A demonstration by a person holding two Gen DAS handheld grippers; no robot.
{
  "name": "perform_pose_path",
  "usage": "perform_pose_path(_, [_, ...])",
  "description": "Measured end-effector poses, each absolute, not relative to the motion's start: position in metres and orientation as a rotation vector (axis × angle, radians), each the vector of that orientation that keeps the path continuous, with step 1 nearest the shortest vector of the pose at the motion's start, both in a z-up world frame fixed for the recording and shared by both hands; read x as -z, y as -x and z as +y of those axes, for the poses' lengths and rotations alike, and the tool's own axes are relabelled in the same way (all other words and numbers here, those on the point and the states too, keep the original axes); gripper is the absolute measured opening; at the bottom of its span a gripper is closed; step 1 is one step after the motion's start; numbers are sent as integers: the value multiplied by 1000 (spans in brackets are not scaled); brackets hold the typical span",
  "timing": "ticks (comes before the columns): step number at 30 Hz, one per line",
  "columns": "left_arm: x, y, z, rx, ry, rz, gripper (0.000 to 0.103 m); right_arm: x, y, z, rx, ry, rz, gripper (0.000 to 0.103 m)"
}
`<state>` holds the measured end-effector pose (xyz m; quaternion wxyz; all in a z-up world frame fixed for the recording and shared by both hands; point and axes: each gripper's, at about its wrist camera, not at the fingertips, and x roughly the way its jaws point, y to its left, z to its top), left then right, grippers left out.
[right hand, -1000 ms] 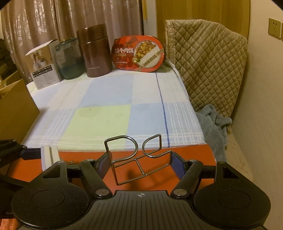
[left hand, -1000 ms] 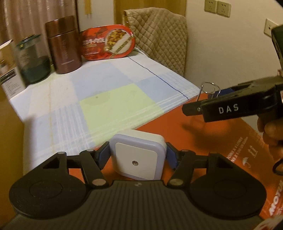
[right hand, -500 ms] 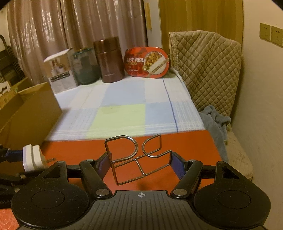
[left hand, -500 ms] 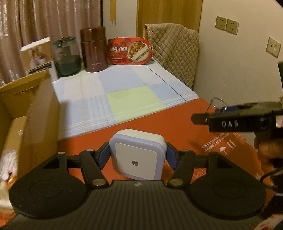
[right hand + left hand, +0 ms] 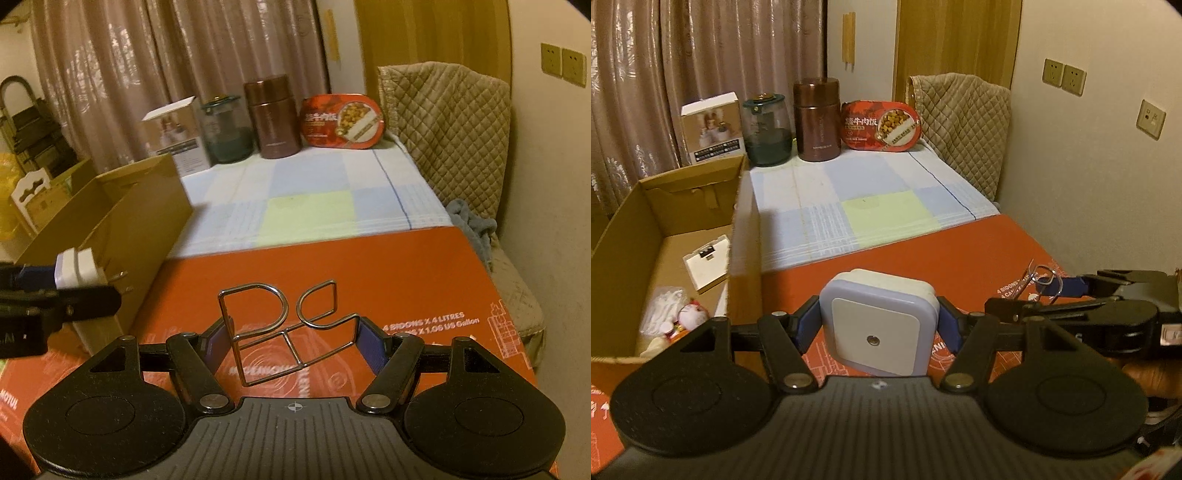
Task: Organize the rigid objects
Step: 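Carry the night light and wire stand with both tools over the cardboard box, then lower the night light and wire stand into the box and open both tools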
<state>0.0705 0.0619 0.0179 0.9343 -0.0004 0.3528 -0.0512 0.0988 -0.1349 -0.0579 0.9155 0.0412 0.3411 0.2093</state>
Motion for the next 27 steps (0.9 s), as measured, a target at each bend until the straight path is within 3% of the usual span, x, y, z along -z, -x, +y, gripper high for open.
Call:
perform_pose_path(17, [-52,-15,106,44,29,673,61,13,-65,-87,-534,-6,650,68])
perform_pose_path(27, [-65,-11,198,-108,54,662,61,-15,-82,-4,-703,59,627,68])
